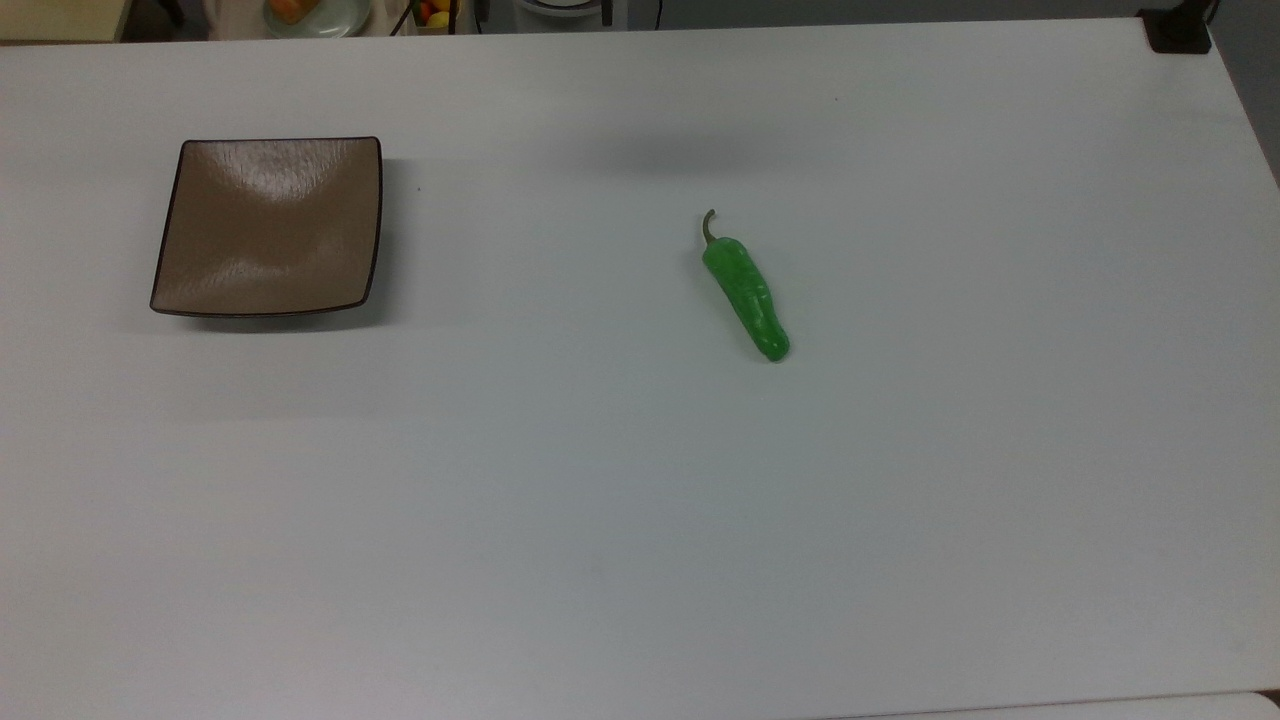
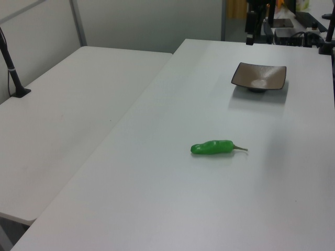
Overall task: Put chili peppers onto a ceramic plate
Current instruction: 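Move the open gripper over the green chili pepper, then lower the gripper onto the green chili pepper and close on it, then lift the grasped chili pepper up off the table, then carry the chili pepper over the brown square plate and lower it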
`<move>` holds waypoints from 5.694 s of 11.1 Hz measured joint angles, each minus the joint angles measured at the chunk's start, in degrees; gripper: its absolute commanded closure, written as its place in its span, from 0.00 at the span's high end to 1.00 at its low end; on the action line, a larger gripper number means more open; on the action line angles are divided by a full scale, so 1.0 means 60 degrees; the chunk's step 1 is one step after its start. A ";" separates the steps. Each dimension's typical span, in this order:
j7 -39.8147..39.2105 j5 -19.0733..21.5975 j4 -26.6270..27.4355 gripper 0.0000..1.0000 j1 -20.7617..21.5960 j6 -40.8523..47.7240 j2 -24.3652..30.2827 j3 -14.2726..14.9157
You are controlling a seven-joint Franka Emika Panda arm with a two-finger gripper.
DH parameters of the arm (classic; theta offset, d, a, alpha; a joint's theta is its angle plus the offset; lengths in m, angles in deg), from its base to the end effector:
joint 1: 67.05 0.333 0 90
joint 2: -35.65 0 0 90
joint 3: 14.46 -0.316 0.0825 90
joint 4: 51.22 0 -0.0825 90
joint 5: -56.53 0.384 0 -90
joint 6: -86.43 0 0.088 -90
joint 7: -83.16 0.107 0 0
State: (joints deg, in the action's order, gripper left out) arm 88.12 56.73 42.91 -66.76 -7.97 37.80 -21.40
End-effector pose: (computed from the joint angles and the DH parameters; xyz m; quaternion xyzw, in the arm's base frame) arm 0.5452 0.0708 0.6177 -0.9996 -0.0197 -0.0209 0.0017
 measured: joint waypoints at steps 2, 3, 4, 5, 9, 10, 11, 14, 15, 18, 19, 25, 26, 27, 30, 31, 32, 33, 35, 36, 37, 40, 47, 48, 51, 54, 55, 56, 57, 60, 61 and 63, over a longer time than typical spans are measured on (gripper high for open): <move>-0.0009 -0.0048 0.0018 1.00 0.0040 -0.0157 -0.0266 0.0006; -0.0009 -0.0048 0.0019 1.00 0.0081 -0.0256 -0.0274 0.0006; -0.0009 -0.0047 0.0019 1.00 0.0120 -0.0276 -0.0278 0.0006; -0.0009 -0.0048 0.0019 1.00 0.0130 -0.0277 -0.0279 0.0006; -0.0009 -0.0047 0.0019 1.00 0.0147 -0.0277 -0.0330 0.0006; -0.0046 -0.0045 0.0018 1.00 0.0253 -0.0310 -0.0371 0.0005; -0.0046 -0.0044 -0.0011 1.00 0.0493 -0.0350 -0.0472 0.0003; -0.0024 -0.0043 -0.0183 1.00 0.1446 -0.0565 -0.1137 -0.0003; -0.0018 -0.0044 -0.0332 1.00 0.1695 -0.0614 -0.1438 -0.0003; 0.0151 -0.0028 -0.0597 1.00 0.2138 -0.1374 -0.2137 -0.0004; 0.0350 -0.0027 -0.0602 1.00 0.2260 -0.1557 -0.2382 -0.0006; 0.0507 -0.0031 -0.0413 1.00 0.2603 -0.2874 -0.3676 -0.0012; 0.0507 -0.0035 -0.0369 1.00 0.2667 -0.2881 -0.3791 -0.0015; 0.0506 -0.0054 -0.0308 1.00 0.2743 -0.2882 -0.3914 -0.0015; 0.0506 -0.0319 -0.0138 1.00 0.2864 -0.2913 -0.4166 -0.0016; 0.0506 -0.0333 -0.0005 1.00 0.2879 -0.2975 -0.4222 -0.0017; 0.0506 -0.0336 0.0164 1.00 0.2879 -0.3191 -0.4268 -0.0016; 0.0506 -0.0338 0.0442 1.00 0.2880 -0.3553 -0.4303 -0.0017; 0.0506 -0.0424 0.0836 1.00 0.2881 -0.4166 -0.4369 -0.0017; 0.0506 -0.0510 0.1001 1.00 0.2881 -0.4507 -0.4418 -0.0018; 0.0506 -0.0526 0.1142 1.00 0.2881 -0.4842 -0.4462 -0.0019; 0.0506 -0.0659 0.1365 0.86 0.2881 -0.5215 -0.4500 -0.0021; 0.0506 -0.0693 0.1410 0.09 0.2881 -0.5232 -0.4526 -0.0034; 0.0506 -0.0693 0.1410 0.07 0.2881 -0.5232 -0.4526 -0.0038; 0.0506 -0.0693 0.1387 0.05 0.2882 -0.5239 -0.4493 -0.0068; 0.0506 -0.0693 0.1301 0.05 0.2831 -0.5062 -0.3887 -0.0057; 0.0500 -0.0695 0.1275 0.06 0.2724 -0.4570 -0.3327 -0.0048; 0.0440 -0.0695 0.1264 0.06 0.2594 -0.4218 -0.2924 -0.0038; 0.0283 -0.0695 0.1252 0.06 0.2387 -0.3914 -0.2502 -0.0027; -0.0212 -0.0692 0.1090 0.06 0.1718 -0.2858 -0.1569 -0.0011; -0.0434 -0.0645 0.0904 0.06 0.1498 -0.2332 -0.1420 -0.0006; -0.1149 -0.0370 0.0579 0.06 0.0896 -0.1894 -0.1283 0.0018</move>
State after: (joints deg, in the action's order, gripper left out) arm 81.23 54.51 46.39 -61.38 -19.34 30.10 -21.29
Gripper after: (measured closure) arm 0.599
